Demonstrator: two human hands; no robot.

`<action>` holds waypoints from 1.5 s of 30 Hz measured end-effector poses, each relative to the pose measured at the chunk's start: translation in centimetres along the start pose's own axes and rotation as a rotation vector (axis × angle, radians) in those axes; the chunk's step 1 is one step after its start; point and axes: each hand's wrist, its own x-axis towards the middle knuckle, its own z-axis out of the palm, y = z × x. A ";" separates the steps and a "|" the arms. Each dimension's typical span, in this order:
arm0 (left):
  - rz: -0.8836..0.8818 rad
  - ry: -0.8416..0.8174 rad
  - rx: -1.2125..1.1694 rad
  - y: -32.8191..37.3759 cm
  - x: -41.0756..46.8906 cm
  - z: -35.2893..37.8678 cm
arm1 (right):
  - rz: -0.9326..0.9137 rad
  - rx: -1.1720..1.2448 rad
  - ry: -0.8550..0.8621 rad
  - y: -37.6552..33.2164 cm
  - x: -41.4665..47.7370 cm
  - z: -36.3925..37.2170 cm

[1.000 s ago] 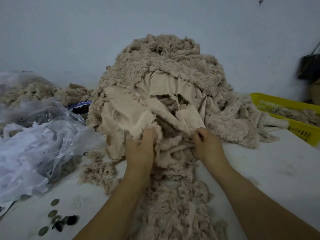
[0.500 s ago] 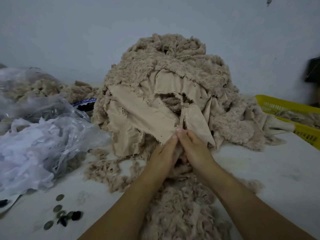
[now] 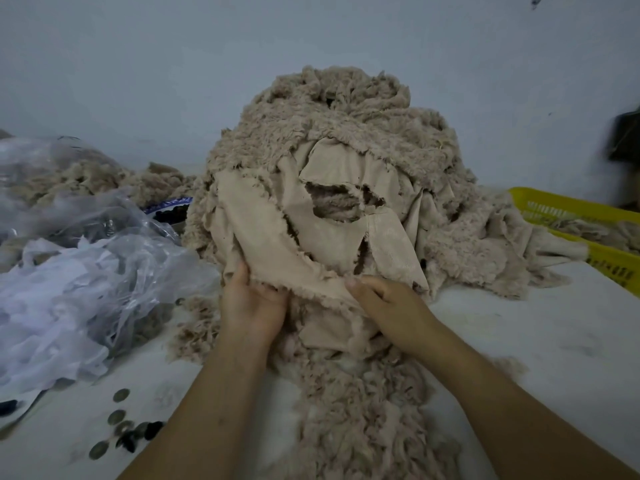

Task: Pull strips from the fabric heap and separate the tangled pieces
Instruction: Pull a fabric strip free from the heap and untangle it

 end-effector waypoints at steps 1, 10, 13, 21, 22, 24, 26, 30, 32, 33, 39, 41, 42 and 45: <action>-0.001 -0.009 -0.034 0.3 0.3 -0.3 | 0.034 0.037 0.035 0.1 0.1 -0.2; -0.144 -0.213 0.097 -0.9 -0.2 0.1 | 0.025 0.048 0.005 0.7 0.2 0.4; -0.162 -0.263 0.193 -1.1 -0.9 0.6 | -0.026 -0.013 -0.026 0.5 0.2 0.7; -0.018 0.002 -0.069 0.6 0.8 -0.6 | 0.014 -0.158 -0.082 0.0 0.1 0.9; -0.011 0.017 -0.110 0.9 1.0 -0.9 | 0.018 -0.186 -0.088 -0.1 0.1 0.9; 0.004 0.016 -0.173 1.2 1.2 -1.1 | 0.036 -0.213 -0.038 -0.2 0.2 0.7; 0.020 0.001 -0.209 1.0 1.4 -1.1 | 0.061 -0.234 0.068 -0.1 0.3 0.5; -0.026 -0.114 -0.131 0.4 1.2 -1.0 | 0.115 -0.227 0.104 0.6 0.5 0.4; -0.087 -0.161 -0.040 -0.1 0.8 -0.6 | 0.103 -0.226 0.038 0.9 0.5 0.5; -0.112 -0.170 -0.029 -0.3 0.7 -0.3 | 0.080 -0.244 0.010 0.9 0.5 0.6; -0.098 -0.122 0.048 -1.0 0.2 0.5 | 0.032 -0.318 0.029 0.5 0.5 1.0; -0.076 -0.125 0.243 -1.8 -0.4 0.6 | -0.033 -0.295 0.142 -0.2 0.6 0.9; -0.074 -0.155 0.346 -2.5 -1.1 0.8 | -0.067 -0.238 0.194 -0.6 0.6 1.0; -0.063 -0.244 0.555 -4.5 -2.7 1.3 | -0.030 0.029 0.173 -1.9 0.6 1.7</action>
